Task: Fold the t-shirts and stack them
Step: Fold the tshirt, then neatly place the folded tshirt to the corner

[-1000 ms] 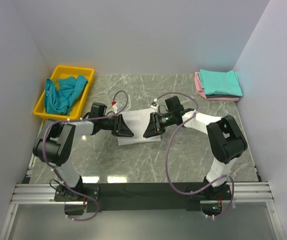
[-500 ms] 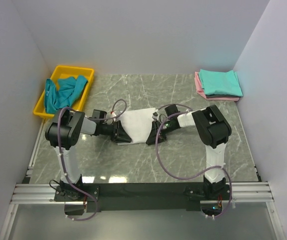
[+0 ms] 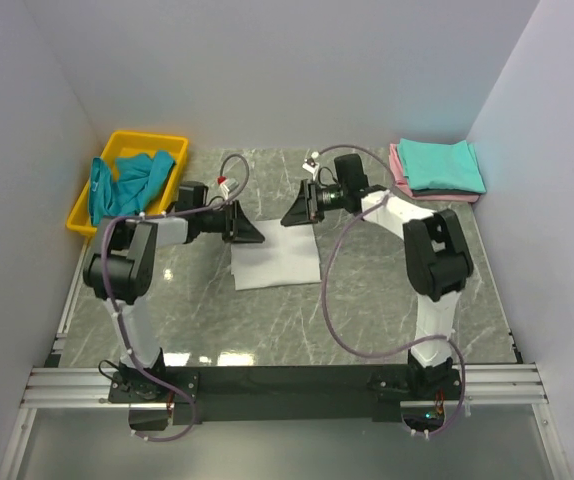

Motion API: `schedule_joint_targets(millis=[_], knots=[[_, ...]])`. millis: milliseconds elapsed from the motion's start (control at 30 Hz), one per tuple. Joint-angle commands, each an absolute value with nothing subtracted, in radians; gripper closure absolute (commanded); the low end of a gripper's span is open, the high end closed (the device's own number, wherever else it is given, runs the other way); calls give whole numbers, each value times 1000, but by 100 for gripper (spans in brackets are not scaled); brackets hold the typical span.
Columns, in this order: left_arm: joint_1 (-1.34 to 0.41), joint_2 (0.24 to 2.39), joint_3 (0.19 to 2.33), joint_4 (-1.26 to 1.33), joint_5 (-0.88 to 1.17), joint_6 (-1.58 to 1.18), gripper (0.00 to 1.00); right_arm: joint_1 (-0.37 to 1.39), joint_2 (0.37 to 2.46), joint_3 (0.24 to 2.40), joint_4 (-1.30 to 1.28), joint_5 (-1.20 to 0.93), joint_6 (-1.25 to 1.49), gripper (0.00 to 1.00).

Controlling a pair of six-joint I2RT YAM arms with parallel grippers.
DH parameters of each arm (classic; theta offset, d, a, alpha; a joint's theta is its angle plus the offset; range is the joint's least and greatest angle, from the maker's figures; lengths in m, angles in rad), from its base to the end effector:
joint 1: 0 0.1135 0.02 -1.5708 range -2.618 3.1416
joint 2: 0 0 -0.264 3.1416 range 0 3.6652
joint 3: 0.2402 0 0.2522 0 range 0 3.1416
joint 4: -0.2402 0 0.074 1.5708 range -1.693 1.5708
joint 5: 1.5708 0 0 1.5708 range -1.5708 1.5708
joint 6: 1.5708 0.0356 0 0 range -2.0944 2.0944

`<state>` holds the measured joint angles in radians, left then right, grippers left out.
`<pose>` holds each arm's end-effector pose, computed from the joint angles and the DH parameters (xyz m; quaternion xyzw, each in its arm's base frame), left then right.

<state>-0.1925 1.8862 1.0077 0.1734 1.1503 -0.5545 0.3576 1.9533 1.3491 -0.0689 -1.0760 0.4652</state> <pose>0.3588 -0.1030 0.1568 0.0873 0.7904 -0.5882 0.1475 0.3874 0.1782 0.2120 -0.1804 0.7845 0.5722 0.1569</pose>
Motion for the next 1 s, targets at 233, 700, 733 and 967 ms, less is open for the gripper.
schedule_joint_targets(millis=[233,700,733,967], knots=[[-109,2247,1178,515,1022,-853,65,244,2348,1545,31,-924,659,68],[-67,1882,1172,126,993,-349,62,206,2030,1505,-126,-833,532,59],[-77,1838,1183,68,918,-275,62,198,1981,1462,-132,-792,541,52],[-283,1498,979,-114,574,261,51,78,1658,1021,-28,-739,660,30]])
